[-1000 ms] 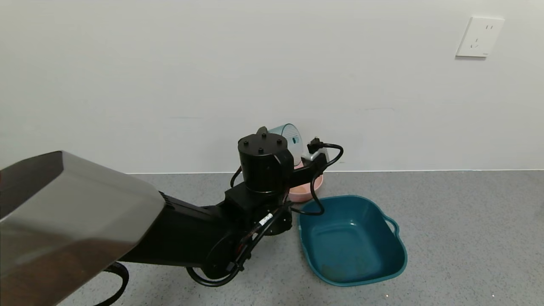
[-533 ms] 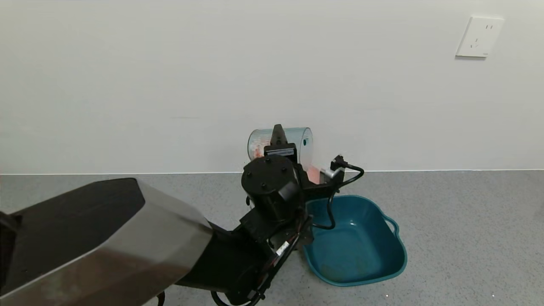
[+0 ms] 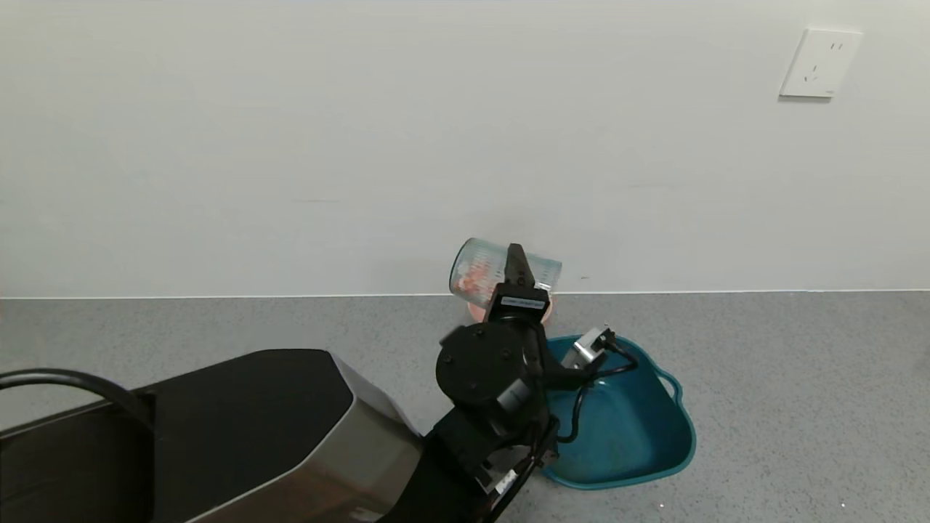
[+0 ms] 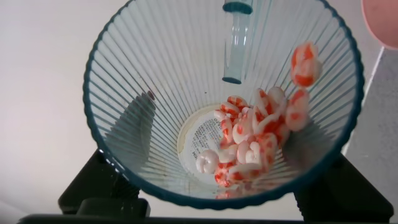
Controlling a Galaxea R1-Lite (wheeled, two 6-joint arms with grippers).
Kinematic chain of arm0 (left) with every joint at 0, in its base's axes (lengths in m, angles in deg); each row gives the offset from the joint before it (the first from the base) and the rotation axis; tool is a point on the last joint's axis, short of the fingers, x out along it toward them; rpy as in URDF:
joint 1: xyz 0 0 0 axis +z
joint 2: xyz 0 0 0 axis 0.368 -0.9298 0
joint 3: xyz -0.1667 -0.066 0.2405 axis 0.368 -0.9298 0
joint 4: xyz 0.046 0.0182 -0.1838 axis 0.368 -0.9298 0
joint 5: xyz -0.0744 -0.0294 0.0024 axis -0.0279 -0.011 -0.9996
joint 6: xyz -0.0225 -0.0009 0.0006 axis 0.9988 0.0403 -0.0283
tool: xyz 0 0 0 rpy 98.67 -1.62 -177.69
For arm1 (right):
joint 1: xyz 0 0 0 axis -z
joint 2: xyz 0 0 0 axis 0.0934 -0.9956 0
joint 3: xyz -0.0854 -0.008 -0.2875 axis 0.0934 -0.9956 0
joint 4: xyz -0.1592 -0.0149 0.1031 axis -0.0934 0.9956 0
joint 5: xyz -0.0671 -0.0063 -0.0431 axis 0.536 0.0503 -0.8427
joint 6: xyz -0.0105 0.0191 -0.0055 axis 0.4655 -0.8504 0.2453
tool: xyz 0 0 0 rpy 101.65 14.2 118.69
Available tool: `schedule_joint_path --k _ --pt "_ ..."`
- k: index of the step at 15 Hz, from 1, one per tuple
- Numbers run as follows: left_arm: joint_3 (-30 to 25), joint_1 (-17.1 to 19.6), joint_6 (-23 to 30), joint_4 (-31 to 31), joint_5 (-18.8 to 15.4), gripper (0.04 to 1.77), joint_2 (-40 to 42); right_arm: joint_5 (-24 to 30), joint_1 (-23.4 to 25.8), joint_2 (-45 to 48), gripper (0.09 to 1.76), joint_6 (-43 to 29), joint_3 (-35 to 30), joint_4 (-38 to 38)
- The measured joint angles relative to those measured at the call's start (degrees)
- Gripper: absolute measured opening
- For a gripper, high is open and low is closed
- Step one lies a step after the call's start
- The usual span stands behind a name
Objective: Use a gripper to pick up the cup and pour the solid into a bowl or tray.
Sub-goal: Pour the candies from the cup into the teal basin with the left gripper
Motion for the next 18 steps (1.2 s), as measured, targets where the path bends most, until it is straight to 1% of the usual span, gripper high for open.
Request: schedule_joint_path --k 3,5,8,11,13,16,18 --pt "-0.35 -0.52 -6.52 -0.01 -2.52 1.32 -0.06 0.02 0.0 0.0 1.71 0.0 0.0 0.0" --pt "-0.46 -1.08 -10.17 -0.04 -3.55 1.32 0.0 0.0 0.0 0.0 1.71 0.0 0.0 0.0" --pt "-1.26 -1.57 -15.41 -0.09 -3.79 1.32 0.57 0.0 0.0 0.0 1.71 0.0 0.0 0.0" --pt "-2.52 -1.85 -22.15 -0.06 -4.4 1.32 1.99 0.02 0.0 0.0 1.71 0.0 0.0 0.0" --pt "-3.13 -1.99 -24.64 -0.06 -5.69 1.32 2.8 0.02 0.0 0.0 1.71 0.01 0.0 0.0" --pt "-3.55 -1.94 -28.96 -0.06 -5.89 1.32 3.52 0.02 0.0 0.0 1.71 0.0 0.0 0.0" --pt "-3.91 -2.57 -31.87 -0.06 -5.95 1.32 3.94 0.02 0.0 0.0 1.71 0.0 0.0 0.0"
